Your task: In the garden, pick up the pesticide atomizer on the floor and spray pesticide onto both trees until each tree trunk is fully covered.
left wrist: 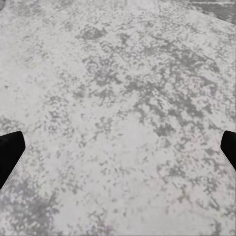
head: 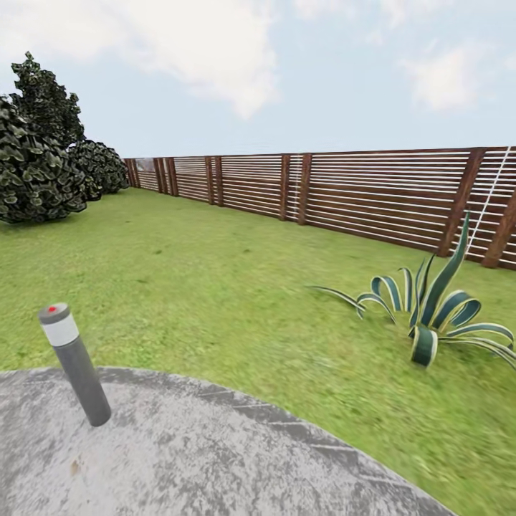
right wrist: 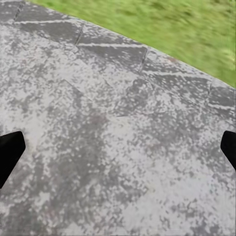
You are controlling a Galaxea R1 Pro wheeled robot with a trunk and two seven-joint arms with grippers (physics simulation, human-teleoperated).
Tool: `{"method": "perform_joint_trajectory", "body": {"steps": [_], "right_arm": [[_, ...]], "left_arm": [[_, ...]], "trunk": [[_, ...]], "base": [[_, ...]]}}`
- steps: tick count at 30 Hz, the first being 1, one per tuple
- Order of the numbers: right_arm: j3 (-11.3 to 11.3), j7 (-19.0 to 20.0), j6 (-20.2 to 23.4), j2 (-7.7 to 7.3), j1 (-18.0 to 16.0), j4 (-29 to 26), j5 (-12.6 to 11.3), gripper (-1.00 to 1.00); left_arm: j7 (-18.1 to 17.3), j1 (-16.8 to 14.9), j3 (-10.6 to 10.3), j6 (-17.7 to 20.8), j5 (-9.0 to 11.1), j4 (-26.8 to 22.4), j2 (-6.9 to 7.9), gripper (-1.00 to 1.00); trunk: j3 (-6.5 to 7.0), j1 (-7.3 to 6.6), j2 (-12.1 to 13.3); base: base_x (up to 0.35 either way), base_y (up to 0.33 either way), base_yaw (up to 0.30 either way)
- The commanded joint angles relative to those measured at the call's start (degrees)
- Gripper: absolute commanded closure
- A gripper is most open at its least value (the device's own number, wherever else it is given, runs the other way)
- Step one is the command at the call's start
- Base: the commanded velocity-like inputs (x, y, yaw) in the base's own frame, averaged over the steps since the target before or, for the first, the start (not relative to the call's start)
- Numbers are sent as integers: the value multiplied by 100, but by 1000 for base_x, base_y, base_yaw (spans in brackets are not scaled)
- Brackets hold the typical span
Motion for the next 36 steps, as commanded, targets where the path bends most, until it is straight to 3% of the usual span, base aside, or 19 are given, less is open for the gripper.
{"method": "perform_joint_trajectory", "body": {"steps": [1, 26, 36], "right_arm": [[-6, -2, -18, 1, -3, 4, 2, -100], [3, 3, -16, 1, -3, 12, 28, -100], [-3, -15, -17, 1, -3, 19, 353, -100]], "left_arm": [[4, -3, -5, -15, 25, 5, 0, -100], [4, -3, -2, -6, 25, 5, 44, -100], [4, -3, -5, -7, 26, 5, 44, -100]], "trunk": [[-6, 3, -2], [-6, 3, -2], [-6, 3, -2]], "base": [[337, 70, 0], [337, 70, 0], [337, 70, 0]]}}
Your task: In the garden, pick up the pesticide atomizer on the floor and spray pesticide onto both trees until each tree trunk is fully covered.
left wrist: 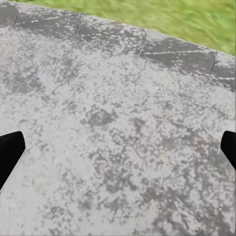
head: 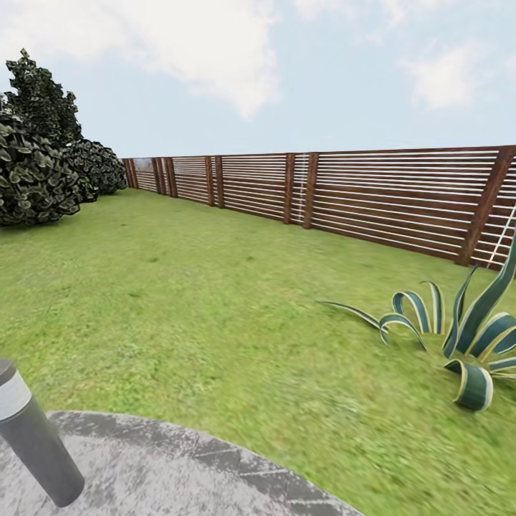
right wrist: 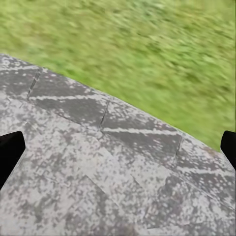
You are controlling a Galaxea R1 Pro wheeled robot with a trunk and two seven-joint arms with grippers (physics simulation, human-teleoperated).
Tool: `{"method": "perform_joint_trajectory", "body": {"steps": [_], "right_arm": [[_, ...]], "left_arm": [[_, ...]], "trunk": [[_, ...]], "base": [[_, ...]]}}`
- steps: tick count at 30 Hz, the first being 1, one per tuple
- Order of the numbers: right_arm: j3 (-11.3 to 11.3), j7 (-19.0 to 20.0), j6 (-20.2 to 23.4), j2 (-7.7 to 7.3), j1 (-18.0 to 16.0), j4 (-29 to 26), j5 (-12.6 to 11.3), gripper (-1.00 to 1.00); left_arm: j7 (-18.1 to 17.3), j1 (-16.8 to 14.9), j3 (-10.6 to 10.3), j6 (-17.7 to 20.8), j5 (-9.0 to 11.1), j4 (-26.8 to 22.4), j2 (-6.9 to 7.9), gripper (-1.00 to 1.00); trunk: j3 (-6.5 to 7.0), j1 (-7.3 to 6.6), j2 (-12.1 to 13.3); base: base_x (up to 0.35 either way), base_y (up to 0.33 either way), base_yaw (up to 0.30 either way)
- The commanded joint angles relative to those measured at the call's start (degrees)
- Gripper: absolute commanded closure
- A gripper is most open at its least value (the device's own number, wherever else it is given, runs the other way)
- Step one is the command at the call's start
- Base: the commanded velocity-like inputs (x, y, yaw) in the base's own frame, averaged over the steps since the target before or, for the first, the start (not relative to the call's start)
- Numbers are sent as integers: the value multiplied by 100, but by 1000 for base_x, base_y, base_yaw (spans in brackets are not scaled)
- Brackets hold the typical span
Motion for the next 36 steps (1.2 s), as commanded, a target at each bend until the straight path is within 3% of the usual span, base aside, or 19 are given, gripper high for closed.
{"method": "perform_joint_trajectory", "body": {"steps": [1, 36], "right_arm": [[-16, -3, -17, 2, -3, 4, 44, -100], [-26, -5, -21, 2, -3, -13, 44, -100]], "left_arm": [[4, -3, -5, -19, 25, 5, 0, -100], [4, -3, -5, -18, 25, 5, -8, -100]], "trunk": [[-6, 3, -2], [-6, 3, -2]], "base": [[337, 70, 0], [337, 23, 0]]}}
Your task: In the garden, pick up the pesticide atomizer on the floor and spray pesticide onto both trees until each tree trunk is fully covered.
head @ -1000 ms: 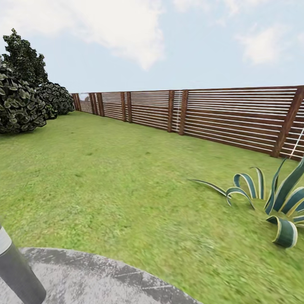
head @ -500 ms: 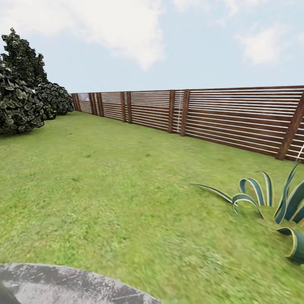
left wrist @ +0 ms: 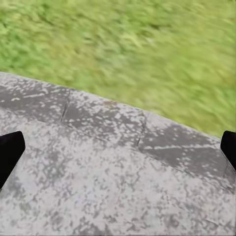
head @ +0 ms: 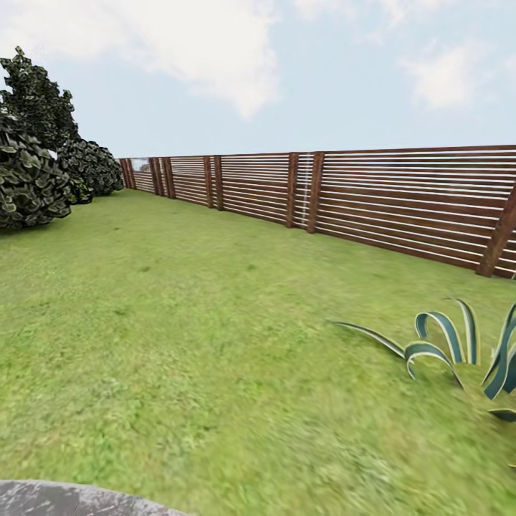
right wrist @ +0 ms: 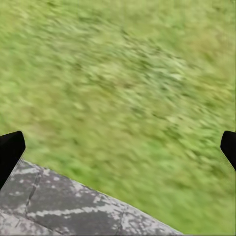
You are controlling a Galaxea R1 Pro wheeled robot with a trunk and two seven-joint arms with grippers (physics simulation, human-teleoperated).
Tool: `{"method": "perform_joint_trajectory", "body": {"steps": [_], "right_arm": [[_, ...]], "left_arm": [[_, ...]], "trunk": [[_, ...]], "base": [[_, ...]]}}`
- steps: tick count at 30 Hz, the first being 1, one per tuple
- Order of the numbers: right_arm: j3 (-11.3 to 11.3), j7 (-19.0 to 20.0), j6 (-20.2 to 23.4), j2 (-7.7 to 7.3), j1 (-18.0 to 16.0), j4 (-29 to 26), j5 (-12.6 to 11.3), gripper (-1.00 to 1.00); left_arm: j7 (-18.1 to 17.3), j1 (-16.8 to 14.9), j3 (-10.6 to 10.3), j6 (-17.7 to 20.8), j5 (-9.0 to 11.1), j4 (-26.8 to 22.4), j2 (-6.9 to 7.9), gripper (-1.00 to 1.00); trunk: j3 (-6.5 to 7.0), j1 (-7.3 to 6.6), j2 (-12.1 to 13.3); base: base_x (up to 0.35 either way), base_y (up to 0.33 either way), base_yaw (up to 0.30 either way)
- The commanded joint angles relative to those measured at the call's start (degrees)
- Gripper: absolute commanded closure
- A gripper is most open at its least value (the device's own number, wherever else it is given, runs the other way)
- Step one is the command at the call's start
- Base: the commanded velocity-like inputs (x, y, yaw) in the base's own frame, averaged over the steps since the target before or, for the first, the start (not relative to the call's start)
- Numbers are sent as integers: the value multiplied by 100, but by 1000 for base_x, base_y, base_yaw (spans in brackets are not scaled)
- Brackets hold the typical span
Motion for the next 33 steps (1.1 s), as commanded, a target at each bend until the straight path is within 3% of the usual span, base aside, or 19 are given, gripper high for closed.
{"method": "perform_joint_trajectory", "body": {"steps": [1, 13, 33], "right_arm": [[-14, -2, -18, 2, -3, 2, 36, -100], [-5, 6, -376, 10, -3, -7, 41, -100], [4, 36, -394, 19, -3, 21, 51, -100]], "left_arm": [[4, -3, -4, -19, 25, 4, 0, -100], [4, -3, -4, -20, 25, 4, 0, -100], [4, -3, -4, -16, 26, 4, 9, -100]], "trunk": [[-6, 3, -2], [-6, 3, -2], [-6, 3, -2]], "base": [[337, 0, 0], [337, 0, 0], [337, 0, 0]]}}
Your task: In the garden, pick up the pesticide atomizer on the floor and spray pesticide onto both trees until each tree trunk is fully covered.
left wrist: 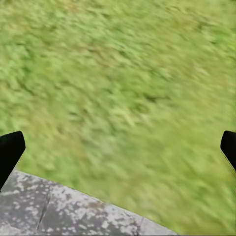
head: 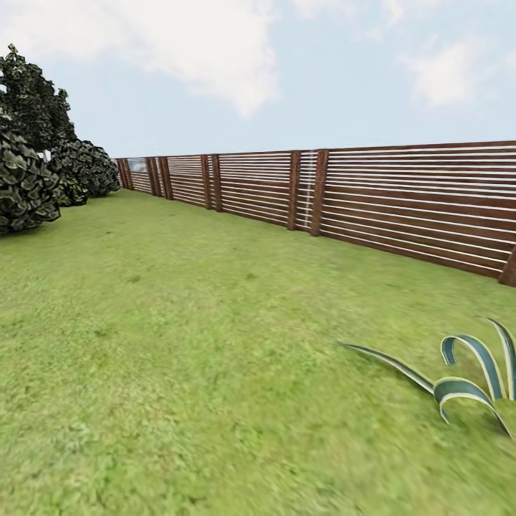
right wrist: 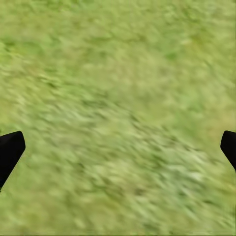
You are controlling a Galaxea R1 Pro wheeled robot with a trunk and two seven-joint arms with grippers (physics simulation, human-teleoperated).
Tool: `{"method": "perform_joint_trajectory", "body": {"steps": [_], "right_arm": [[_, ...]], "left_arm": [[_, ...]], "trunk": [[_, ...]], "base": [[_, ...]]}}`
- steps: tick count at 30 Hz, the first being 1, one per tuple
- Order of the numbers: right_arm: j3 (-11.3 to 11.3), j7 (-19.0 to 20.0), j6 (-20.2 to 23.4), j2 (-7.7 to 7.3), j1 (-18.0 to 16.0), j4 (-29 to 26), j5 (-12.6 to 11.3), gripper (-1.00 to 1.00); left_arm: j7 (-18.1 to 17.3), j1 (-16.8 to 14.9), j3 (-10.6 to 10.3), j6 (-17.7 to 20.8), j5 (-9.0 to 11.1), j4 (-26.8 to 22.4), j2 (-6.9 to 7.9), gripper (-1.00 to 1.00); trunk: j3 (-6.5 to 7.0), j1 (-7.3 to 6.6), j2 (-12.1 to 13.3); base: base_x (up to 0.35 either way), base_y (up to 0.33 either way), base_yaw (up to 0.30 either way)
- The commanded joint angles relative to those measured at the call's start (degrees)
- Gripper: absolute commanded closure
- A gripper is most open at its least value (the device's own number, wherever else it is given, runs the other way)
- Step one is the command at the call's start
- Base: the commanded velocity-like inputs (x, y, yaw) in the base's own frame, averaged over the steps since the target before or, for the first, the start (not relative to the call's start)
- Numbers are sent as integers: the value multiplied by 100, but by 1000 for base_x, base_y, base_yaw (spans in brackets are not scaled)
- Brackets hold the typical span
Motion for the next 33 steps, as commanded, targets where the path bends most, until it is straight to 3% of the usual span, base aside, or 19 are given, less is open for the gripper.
{"method": "perform_joint_trajectory", "body": {"steps": [1, 33], "right_arm": [[-17, 1, -18, 3, -3, 4, 38, -100], [-17, -20, -15, 3, -3, 5, 33, -100]], "left_arm": [[4, -3, -5, -18, 27, 4, 0, -100], [4, -3, -5, -23, 27, 4, -4, -100]], "trunk": [[-6, 3, -2], [-6, 3, -2]], "base": [[337, 0, 0], [337, 0, 0]]}}
